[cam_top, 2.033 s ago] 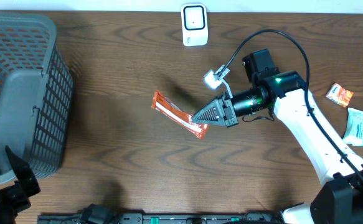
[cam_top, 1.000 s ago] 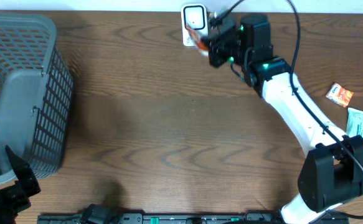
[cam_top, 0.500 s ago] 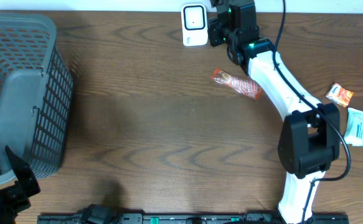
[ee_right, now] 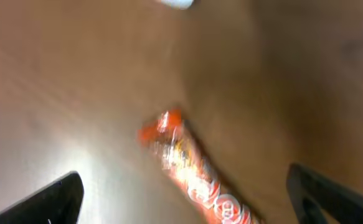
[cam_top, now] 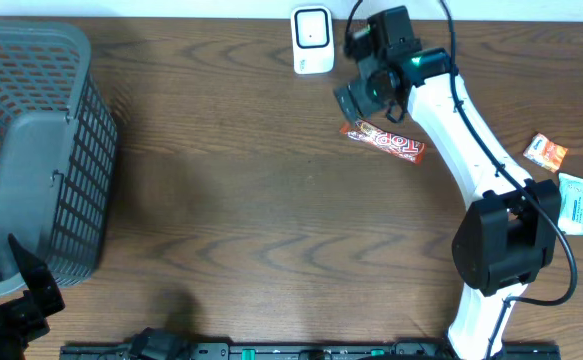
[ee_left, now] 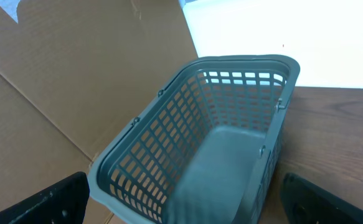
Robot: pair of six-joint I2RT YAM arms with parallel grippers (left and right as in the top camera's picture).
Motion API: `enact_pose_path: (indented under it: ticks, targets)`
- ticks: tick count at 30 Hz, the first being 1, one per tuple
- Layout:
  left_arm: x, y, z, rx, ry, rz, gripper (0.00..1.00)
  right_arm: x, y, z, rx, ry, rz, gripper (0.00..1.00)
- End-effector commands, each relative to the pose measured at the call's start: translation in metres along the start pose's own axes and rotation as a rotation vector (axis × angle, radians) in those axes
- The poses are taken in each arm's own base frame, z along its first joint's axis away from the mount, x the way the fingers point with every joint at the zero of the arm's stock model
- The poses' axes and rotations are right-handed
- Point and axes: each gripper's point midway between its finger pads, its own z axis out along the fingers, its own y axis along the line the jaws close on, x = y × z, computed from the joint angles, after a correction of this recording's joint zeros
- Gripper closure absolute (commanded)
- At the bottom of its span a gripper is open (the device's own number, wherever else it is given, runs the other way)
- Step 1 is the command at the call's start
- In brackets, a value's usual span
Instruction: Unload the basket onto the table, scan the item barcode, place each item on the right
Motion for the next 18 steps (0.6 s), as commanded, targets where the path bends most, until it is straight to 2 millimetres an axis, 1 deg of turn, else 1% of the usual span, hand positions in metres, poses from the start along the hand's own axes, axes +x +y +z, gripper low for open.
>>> enact_pose_path:
  ticks: [1, 4, 8, 10, 12, 15, 18]
  targets:
    - [0.0, 0.002, 0.0, -0.009, 0.0, -0.014, 0.02, 0.012, 0.0, 0.0, -0.042, 0.046, -0.185, 0.01]
    - [0.0, 0.002, 0.0, -0.009, 0.0, -0.014, 0.02, 0.025, -0.008, 0.013, -0.053, 0.094, -0.226, 0.01]
    - [0.0, 0.002, 0.0, -0.009, 0.0, -0.014, 0.02, 0.042, -0.015, 0.036, -0.084, 0.153, -0.221, 0.03]
    - [0.0, 0.002, 0.0, -0.009, 0.0, -0.014, 0.02, 0.052, -0.012, 0.051, -0.145, 0.174, -0.22, 0.05]
    - [0.0, 0.002, 0.0, -0.009, 0.0, -0.014, 0.02, 0.061, -0.011, 0.066, -0.18, 0.199, -0.203, 0.12]
    - [0.0, 0.002, 0.0, -0.009, 0.0, -0.014, 0.02, 0.071, -0.008, 0.08, -0.202, 0.232, -0.196, 0.2]
    - [0.0, 0.002, 0.0, -0.009, 0.0, -0.014, 0.02, 0.077, -0.01, 0.088, -0.191, 0.258, -0.198, 0.2]
